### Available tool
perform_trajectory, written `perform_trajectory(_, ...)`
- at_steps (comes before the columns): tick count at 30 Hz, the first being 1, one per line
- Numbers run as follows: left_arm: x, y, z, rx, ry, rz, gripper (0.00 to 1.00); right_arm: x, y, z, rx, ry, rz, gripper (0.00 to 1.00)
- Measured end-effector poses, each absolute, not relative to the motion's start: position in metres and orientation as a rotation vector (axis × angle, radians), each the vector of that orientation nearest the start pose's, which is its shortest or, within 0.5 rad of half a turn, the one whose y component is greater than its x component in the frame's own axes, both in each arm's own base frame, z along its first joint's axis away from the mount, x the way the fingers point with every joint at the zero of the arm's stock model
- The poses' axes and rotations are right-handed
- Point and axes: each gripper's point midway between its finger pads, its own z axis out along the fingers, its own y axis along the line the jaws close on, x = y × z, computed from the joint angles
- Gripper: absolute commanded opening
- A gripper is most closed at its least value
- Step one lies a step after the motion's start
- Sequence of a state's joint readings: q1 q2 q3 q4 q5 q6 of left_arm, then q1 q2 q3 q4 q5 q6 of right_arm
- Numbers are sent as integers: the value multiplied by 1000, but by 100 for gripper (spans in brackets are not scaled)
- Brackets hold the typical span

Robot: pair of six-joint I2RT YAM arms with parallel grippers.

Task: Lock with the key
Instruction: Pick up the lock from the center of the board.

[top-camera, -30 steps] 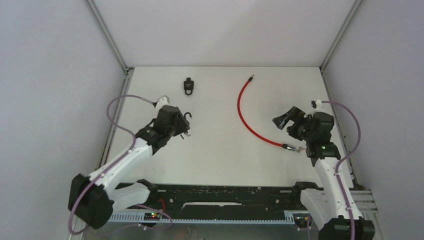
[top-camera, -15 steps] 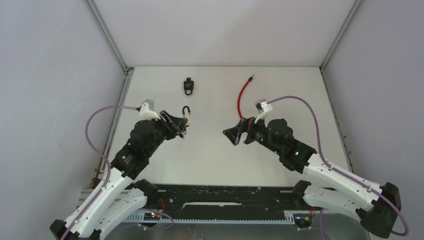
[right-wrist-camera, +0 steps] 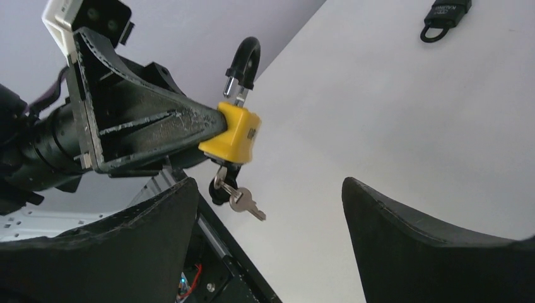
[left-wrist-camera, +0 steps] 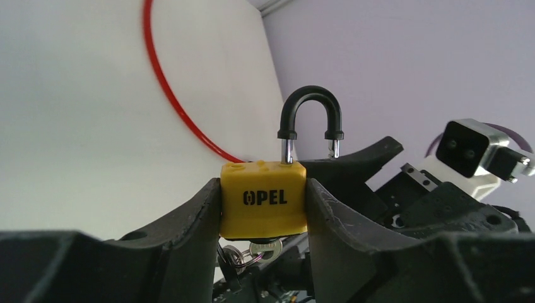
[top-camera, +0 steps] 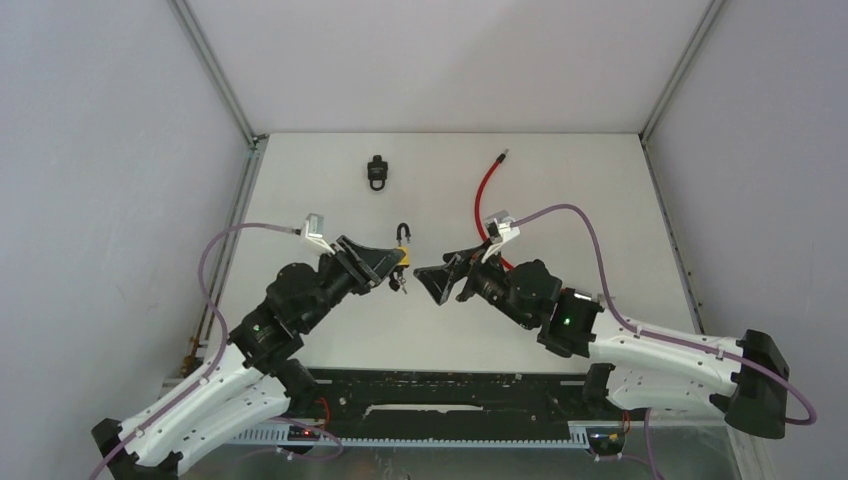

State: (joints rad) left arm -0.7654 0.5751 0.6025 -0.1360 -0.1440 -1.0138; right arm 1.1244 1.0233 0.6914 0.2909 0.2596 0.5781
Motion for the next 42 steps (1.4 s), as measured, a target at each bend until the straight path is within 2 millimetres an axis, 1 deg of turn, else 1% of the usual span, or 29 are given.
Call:
perform_trajectory(4, 198, -219, 281, -361, 1773, -1260, 0, 185, 336, 277, -238, 1683, 1108, 81)
perform_trajectory(10, 202, -229, 290, -394, 1739, -1312, 0, 183, 341, 280, -238, 1672, 1127, 78)
perform_trajectory(17, 203, -241, 288, -395, 1750, -1336, 0, 181, 346, 279, -247, 1669, 1136, 76)
perform_trajectory(23, 201, -247, 290, -389, 1749, -1358, 0, 183, 347, 279, -240, 1661, 1131, 74)
perform_trajectory(32, 197, -255, 296, -398, 1733, -1418, 0, 194, 349, 268, -215, 1676, 1071, 69)
perform_trajectory(34, 197, -255, 297, -409, 1731, -1424, 0, 195, 349, 269, -211, 1668, 1070, 69)
perform_trajectory(38, 196, -256, 299, -421, 1723, -1440, 0, 196, 350, 277, -202, 1635, 1080, 67)
perform_trajectory(42, 196, -256, 300, -435, 1710, -1460, 0, 197, 350, 282, -204, 1609, 1079, 61)
